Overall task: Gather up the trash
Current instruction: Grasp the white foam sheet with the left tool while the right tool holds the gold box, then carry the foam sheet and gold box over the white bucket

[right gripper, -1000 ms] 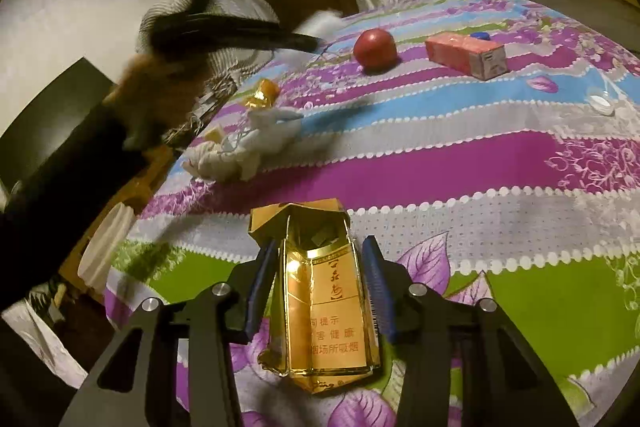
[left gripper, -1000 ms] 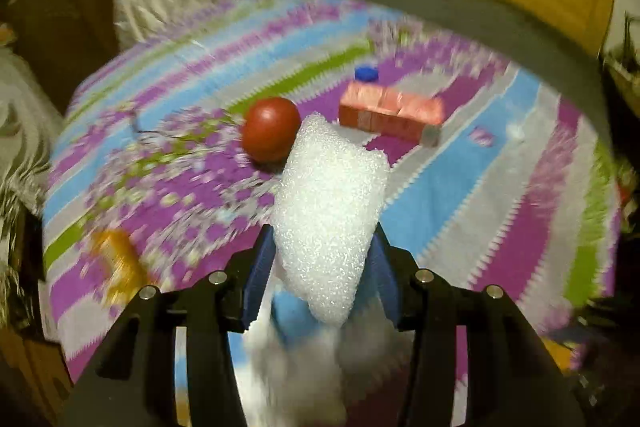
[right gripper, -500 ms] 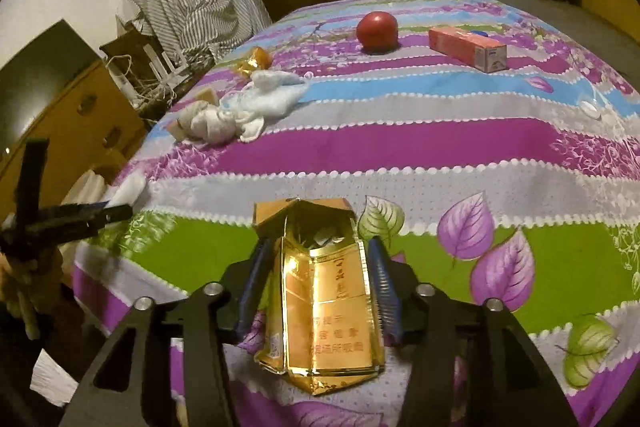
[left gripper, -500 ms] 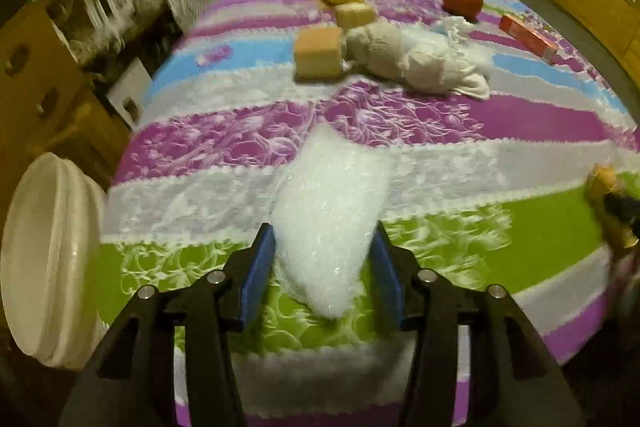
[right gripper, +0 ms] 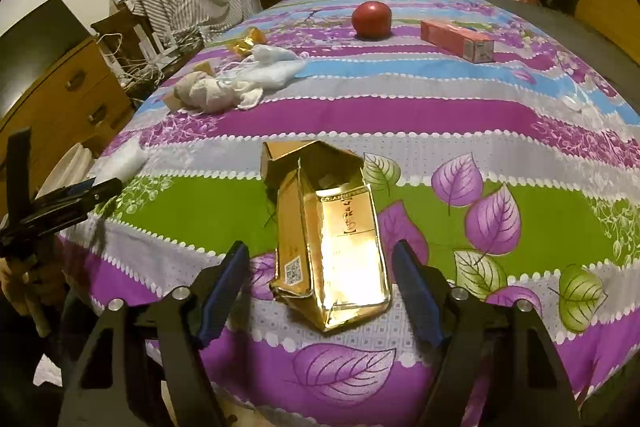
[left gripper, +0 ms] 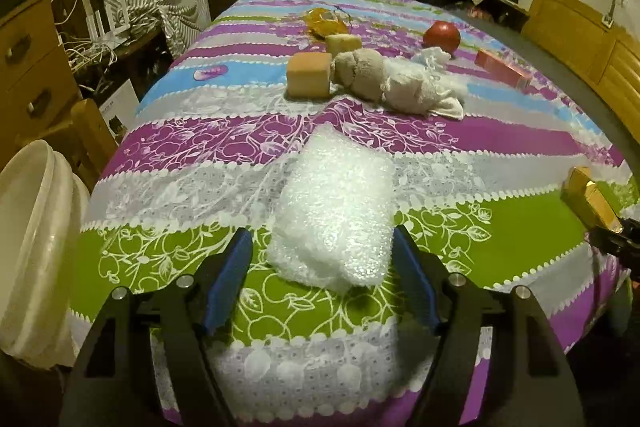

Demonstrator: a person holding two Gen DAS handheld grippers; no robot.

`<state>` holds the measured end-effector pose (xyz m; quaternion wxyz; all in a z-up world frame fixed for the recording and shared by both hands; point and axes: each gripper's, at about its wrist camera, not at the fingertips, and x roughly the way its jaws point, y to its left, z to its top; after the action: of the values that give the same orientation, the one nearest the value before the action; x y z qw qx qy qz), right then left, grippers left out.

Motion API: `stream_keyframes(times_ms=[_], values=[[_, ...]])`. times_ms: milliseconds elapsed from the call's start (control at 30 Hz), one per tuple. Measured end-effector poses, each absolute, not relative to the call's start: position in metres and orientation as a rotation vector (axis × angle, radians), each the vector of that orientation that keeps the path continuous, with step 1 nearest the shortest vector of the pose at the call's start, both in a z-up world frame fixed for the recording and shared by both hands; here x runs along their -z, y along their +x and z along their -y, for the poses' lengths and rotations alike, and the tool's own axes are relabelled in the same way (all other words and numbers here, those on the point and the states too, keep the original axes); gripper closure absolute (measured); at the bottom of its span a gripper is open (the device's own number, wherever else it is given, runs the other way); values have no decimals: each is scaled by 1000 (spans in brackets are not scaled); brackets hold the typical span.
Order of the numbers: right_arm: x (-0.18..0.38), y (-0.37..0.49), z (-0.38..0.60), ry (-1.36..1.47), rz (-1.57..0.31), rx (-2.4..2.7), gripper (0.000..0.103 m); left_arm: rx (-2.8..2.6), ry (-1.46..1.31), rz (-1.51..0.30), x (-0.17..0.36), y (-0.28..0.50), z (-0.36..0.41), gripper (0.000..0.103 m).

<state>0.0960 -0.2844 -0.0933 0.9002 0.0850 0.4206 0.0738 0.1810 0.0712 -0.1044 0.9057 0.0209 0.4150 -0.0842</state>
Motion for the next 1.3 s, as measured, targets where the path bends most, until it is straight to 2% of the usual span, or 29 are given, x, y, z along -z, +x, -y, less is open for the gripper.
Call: stream_keyframes(times_ms=[267,333,367,667,900,1300], values=[[93,90,284,193,-879,-146,35,206,139,-858,105,192,-64,35],[95,90,284,179,-878,-135,50,206,176,-861,112,194,-61,47],[96,90,285,187,-874,-139,52,207,176,-849,112,192,-61,55],[69,105,266,208,-830,-216,53,18,87,-824,74,185,-72,58],[19,148,181,91,-760,-404,53,-153,85,-743,24,174,-115,58],[-46,211,-24,-74,-784,-743,53,-431,-4,-717,-15,146,-249,58]])
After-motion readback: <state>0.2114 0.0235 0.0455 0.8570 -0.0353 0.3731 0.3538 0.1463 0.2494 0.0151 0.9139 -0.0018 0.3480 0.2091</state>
